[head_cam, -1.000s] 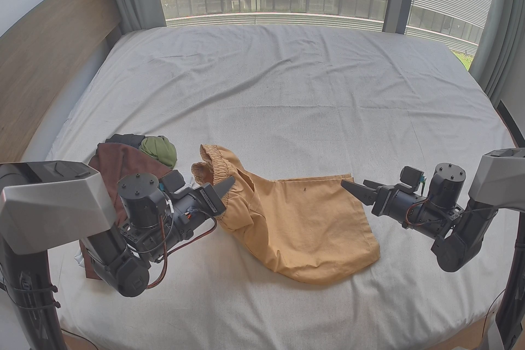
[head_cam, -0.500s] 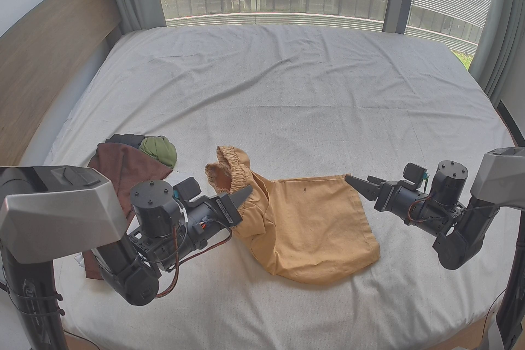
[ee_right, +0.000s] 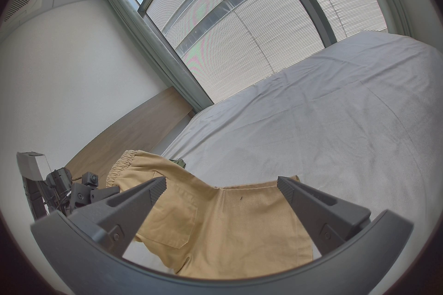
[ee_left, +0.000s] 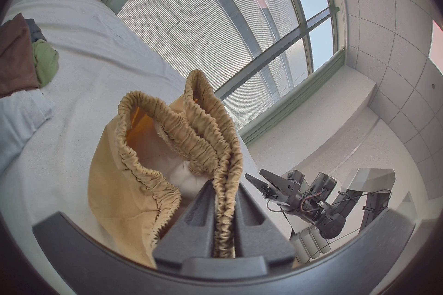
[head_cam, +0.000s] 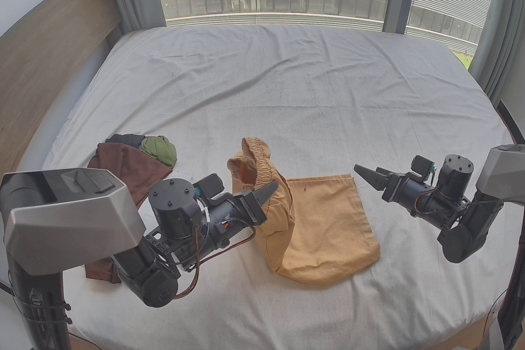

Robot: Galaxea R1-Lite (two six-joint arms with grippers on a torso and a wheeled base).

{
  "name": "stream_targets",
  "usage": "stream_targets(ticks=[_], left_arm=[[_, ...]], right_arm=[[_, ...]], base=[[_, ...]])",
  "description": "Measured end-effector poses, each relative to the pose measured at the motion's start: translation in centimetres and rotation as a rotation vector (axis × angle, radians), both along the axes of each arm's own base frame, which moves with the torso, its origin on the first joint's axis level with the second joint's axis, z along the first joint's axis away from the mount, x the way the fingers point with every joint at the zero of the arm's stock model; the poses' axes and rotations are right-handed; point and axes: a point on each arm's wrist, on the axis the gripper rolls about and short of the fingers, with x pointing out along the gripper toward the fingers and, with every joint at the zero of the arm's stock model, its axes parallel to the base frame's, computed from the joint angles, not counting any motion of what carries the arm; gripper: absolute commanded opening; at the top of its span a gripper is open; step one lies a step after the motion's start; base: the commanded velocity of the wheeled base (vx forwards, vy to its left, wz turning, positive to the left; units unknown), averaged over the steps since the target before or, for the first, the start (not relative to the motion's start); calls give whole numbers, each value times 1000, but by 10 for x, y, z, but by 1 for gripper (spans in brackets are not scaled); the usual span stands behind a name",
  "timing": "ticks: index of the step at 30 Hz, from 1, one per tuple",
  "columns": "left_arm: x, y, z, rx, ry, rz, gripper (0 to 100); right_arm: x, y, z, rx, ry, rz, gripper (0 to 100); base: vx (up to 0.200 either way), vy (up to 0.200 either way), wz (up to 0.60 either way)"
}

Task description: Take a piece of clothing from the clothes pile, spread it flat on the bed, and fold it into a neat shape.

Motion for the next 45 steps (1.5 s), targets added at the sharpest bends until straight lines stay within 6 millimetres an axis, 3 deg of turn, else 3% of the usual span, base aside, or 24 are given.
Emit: stream_targets(ticks=[14,32,45], left_arm=[[8,-41,-13,-16,-20,-74,0],[12,-88,-38,41,52,-153,0],[15,-94,-56,79,93,-155,0]], right_arm=[[11,-29,15,11,-55,-88,100],[14,-36,19,15,-73,-109,100],[15,-36,19,15,-74,-107,100]], base=[[0,0,0],[0,0,0],[0,0,0]])
